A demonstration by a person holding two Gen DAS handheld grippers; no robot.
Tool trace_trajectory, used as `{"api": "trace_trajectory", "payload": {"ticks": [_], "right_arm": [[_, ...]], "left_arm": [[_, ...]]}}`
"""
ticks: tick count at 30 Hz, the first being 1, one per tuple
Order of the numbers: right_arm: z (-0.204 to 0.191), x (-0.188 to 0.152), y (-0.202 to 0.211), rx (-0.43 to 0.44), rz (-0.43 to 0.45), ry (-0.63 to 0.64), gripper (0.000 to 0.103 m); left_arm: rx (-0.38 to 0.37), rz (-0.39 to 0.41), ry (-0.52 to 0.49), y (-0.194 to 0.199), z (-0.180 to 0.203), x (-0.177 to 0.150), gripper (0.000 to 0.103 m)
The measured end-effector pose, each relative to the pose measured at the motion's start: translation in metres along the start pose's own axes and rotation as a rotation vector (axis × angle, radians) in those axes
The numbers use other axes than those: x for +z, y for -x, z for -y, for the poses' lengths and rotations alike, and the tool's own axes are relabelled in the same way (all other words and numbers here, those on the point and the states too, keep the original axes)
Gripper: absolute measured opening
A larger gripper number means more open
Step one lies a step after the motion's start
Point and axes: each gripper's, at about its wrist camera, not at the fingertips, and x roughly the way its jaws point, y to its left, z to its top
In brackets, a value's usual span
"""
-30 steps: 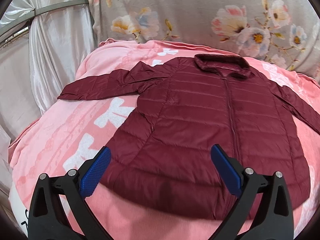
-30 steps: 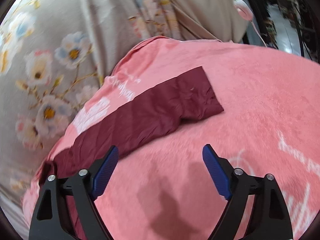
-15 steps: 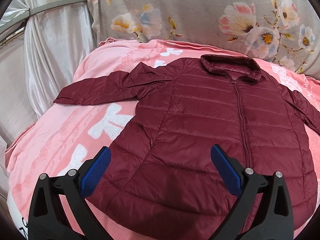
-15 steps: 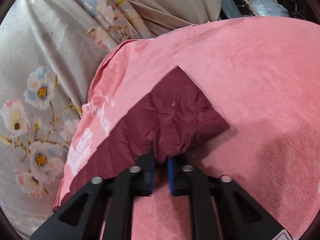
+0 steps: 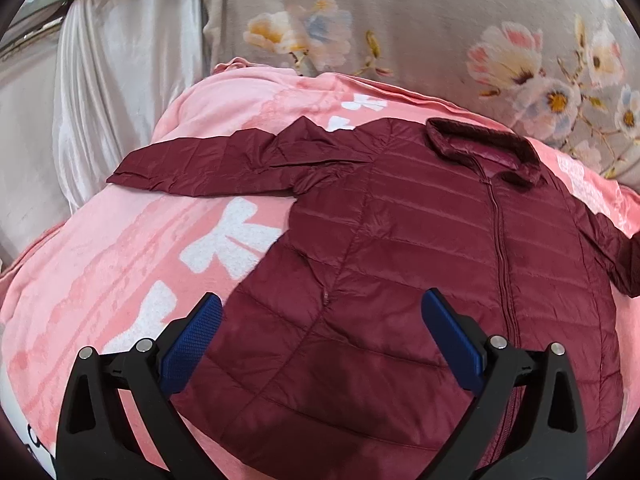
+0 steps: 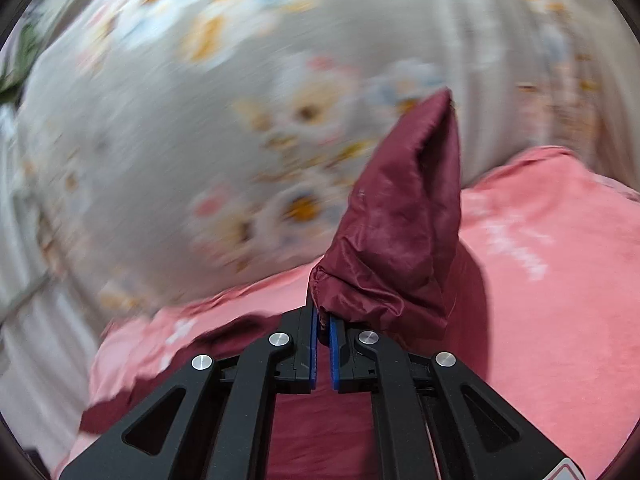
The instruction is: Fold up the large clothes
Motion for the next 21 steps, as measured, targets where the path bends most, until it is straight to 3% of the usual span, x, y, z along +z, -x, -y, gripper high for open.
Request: {"api": "trace_trajectory", "payload": {"ticks": [7, 15, 18, 21], "right_arm": [[-0.098, -0.068, -0.058, 0.203, -0.190, 0.143, 0.005], [-0.158, -0.166, -0.104, 0.209, -0.417, 0.288, 0.006], [-0.167, -0.187, -0.109, 0.196, -0.467, 0.316, 0.014], [-0.171, -0.189, -0.094, 0.192, -0.436, 0.319, 0.042]], "left_arm": [[0.004, 0.014, 0.048, -0.004, -0.033, 0.010, 0.097], [-0.083, -0.002, 0.160, -0.020, -0.070, 0.027, 0.097], [-0.135, -0.014, 0.172, -0.026, -0.069, 0.034, 0.097], [-0.225, -0.034, 0.175, -0.032, -0.056, 0.040, 0.097]]}}
